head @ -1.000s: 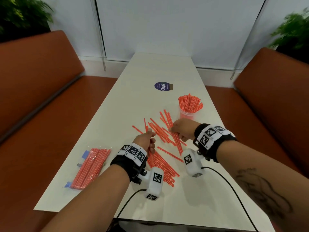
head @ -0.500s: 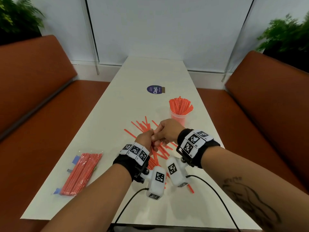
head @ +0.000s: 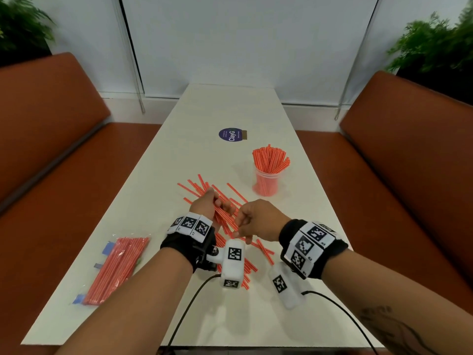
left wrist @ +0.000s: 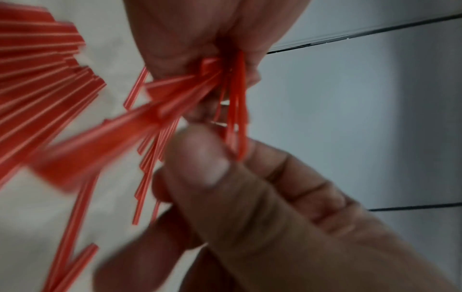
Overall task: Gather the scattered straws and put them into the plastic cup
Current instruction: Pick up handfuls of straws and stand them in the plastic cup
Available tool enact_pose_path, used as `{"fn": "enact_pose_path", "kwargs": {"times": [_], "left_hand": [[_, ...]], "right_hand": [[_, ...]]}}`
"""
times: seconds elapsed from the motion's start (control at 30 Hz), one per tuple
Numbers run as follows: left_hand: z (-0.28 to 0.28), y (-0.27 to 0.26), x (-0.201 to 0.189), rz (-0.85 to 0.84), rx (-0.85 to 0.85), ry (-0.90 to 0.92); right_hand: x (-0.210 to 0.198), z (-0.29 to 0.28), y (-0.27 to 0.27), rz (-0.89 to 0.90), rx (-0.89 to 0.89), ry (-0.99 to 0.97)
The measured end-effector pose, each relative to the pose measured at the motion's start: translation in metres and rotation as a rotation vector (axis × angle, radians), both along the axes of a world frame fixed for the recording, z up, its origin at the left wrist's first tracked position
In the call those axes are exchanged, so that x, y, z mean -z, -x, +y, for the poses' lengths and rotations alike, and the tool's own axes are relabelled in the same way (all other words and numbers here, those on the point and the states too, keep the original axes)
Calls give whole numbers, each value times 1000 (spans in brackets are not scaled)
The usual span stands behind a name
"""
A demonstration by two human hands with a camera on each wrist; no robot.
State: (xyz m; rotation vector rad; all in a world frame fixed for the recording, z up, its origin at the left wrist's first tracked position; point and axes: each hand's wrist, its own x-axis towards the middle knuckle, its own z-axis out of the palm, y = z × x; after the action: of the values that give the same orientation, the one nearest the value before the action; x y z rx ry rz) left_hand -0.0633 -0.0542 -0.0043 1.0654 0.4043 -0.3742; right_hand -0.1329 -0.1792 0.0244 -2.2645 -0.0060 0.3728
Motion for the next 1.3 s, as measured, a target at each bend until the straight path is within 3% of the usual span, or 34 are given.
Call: {"fn": "enact_pose_path", "kwargs": {"times": [0.1, 0.2, 0.3, 0.53, 0.73, 1.0, 1.2, 1.3], "left_hand": [[4, 2, -1, -21, 87, 120], [12, -1, 3, -19, 146, 82], [14, 4, 5, 10, 160, 78], [16, 11, 14, 80, 102, 89], [31, 11, 24, 81, 39, 37], [59, 7, 26, 75, -37, 59], [57, 7, 23, 81, 19, 29], [47, 7, 22, 39, 104, -55]], "right_hand": [[-4, -8, 2, 61, -33, 293], [7, -22, 9, 269, -65, 633], [21, -23, 19, 352, -84, 756], [33, -15, 16, 402, -128, 782], [32, -9, -14, 208, -26, 645], [52, 11, -33, 180, -65, 739], [48, 19, -27, 261, -163, 815], [34, 21, -31, 258, -158, 761]]}}
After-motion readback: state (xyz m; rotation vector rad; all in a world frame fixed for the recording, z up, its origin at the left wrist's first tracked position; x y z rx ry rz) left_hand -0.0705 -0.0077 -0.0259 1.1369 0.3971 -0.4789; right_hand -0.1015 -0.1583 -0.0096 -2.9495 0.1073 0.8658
